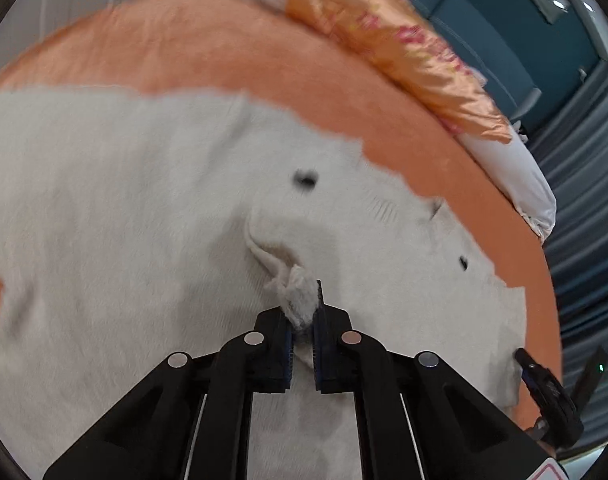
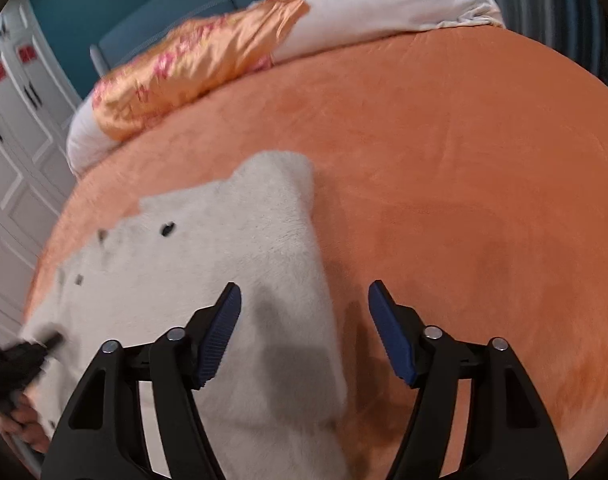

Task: Fold small clothes

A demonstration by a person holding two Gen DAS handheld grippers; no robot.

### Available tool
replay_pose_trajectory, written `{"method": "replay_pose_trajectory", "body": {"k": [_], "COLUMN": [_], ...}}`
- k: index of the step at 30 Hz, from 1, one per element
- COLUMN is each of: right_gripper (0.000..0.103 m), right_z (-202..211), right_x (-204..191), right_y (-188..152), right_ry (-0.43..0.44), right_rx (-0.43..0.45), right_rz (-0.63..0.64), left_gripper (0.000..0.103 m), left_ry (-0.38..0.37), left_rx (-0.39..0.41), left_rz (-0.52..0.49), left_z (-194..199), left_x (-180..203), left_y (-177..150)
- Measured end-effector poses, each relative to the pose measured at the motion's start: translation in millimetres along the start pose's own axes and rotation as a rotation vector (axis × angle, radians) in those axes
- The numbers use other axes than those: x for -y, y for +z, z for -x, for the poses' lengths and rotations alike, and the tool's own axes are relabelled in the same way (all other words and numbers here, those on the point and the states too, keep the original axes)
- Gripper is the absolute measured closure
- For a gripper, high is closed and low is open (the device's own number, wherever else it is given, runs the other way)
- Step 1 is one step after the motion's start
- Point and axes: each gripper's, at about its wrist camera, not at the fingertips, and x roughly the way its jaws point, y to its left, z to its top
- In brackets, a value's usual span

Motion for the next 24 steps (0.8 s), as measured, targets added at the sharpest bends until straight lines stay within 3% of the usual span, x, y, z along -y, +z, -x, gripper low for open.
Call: {"method": "replay_pose_trajectory", "body": {"k": [1, 4, 5, 7, 8, 10, 11, 12, 14, 15, 16, 17, 18, 20, 21, 22, 23, 24], "right_gripper": [0.089, 0.101, 0.102, 0.103, 0.103, 0.103, 0.103, 0.103, 0.097, 0.079, 0.045, 0.031, 0.025, 0.024, 0.022, 0.027, 0.042, 0.068], "right_z": [0.4, 39.4, 58.4, 66.5, 55.4, 1.5, -13.6, -10.3, 12.6, 23.8, 29.8, 28.9, 29.6, 18.0, 0.7, -19.5, -32.9, -41.6], "right_x": [-4.2, -11.2, -15.6, -14.0, -9.8, 8.5, 17.9, 27.1, 26.8, 22.2, 14.8, 8.8, -0.3, -15.3, -23.0, -29.4, -30.8, -34.0], "right_y": [3.5, 15.6, 17.5, 16.0, 14.6, 5.8, 0.5, -4.9, -5.8, -4.6, -1.7, 0.5, 4.6, 11.8, 14.3, 15.5, 14.2, 14.9], "right_ry": [0.015, 0.12, 0.136, 0.114, 0.085, 0.01, 0.006, 0.046, 0.077, 0.089, 0.093, 0.089, 0.085, 0.064, 0.047, 0.027, 0.012, 0.035], "right_rx": [0.004, 0.155, 0.23, 0.286, 0.258, 0.071, 0.003, 0.007, 0.075, 0.1, 0.113, 0.12, 0.133, 0.11, 0.051, -0.017, -0.053, -0.078], "right_rz": [0.002, -0.032, -0.028, -0.027, -0.027, -0.073, -0.126, -0.187, -0.204, -0.188, -0.159, -0.135, -0.101, -0.046, -0.02, 0.001, 0.01, 0.011], "left_gripper": [0.099, 0.099, 0.099, 0.099, 0.099, 0.099, 0.099, 0.098, 0.096, 0.095, 0.094, 0.094, 0.093, 0.092, 0.092, 0.092, 0.092, 0.092], "left_ry": [0.004, -0.021, -0.019, 0.024, 0.055, 0.113, 0.126, 0.144, 0.115, 0.102, 0.093, 0.085, 0.081, 0.076, 0.074, 0.067, 0.062, 0.056], "left_rx": [0.052, 0.188, 0.223, 0.261, 0.246, 0.117, 0.073, 0.048, 0.094, 0.101, 0.106, 0.115, 0.122, 0.142, 0.146, 0.144, 0.142, 0.139], "left_rz": [-0.038, -0.082, -0.086, -0.105, -0.114, -0.088, -0.07, -0.055, -0.056, -0.049, -0.041, -0.031, -0.028, -0.026, -0.027, -0.022, -0.018, -0.013], "left_z": [10.6, 45.0, 53.5, 58.3, 50.3, 7.9, -4.2, -14.3, -12.2, -11.7, -12.1, -13.1, -13.1, -12.0, -12.2, -12.2, -10.8, -9.3], "left_x": [7.7, 19.9, 20.1, 14.6, 9.2, -15.3, -23.8, -33.1, -42.7, -45.0, -46.8, -48.9, -50.1, -52.1, -52.0, -52.7, -54.1, -54.3], "left_y": [8.0, 26.0, 28.1, 25.9, 22.9, 8.9, 3.7, -3.3, -14.4, -15.5, -15.6, -16.3, -17.0, -21.5, -22.9, -22.5, -21.5, -20.0]}}
